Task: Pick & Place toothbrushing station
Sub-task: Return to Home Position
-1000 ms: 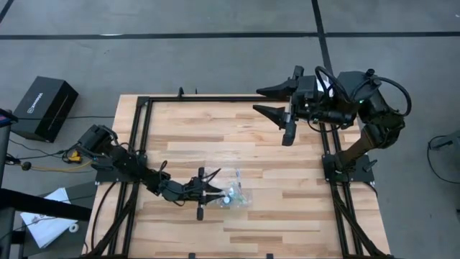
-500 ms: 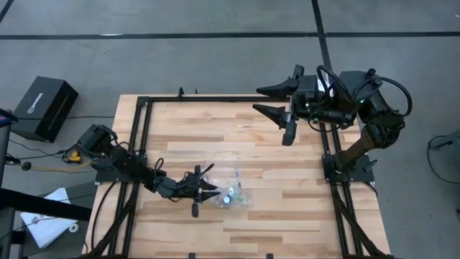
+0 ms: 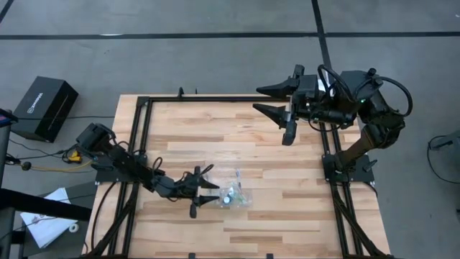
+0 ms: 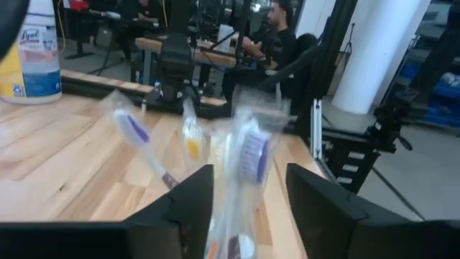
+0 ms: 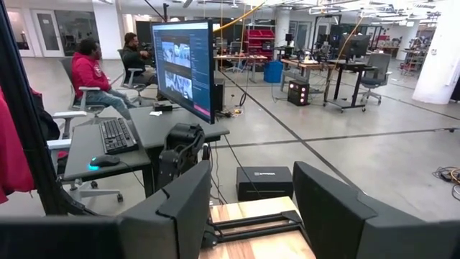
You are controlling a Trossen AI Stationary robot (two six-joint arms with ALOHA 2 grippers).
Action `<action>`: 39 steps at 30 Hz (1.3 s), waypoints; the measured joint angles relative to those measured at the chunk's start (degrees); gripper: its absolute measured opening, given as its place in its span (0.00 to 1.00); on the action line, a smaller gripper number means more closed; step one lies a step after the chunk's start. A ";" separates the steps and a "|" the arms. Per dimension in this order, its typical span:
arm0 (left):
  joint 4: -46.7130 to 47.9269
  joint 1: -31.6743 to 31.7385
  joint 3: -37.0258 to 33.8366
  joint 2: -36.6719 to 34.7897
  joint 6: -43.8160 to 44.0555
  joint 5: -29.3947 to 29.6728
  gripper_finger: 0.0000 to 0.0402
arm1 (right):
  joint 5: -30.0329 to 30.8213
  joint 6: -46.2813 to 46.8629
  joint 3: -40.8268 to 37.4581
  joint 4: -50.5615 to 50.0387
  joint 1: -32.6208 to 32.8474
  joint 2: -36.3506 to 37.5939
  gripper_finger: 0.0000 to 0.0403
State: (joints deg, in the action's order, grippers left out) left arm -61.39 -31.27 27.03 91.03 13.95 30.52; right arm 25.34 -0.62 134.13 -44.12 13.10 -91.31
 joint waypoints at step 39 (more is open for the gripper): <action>32.54 1.88 12.43 -67.71 -9.04 2.49 0.41 | 7.10 6.94 0.61 -23.60 12.67 13.08 0.47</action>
State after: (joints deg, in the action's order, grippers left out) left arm -28.85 -29.39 39.46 23.32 4.91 33.02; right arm 32.44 6.32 134.74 -67.72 25.77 -78.23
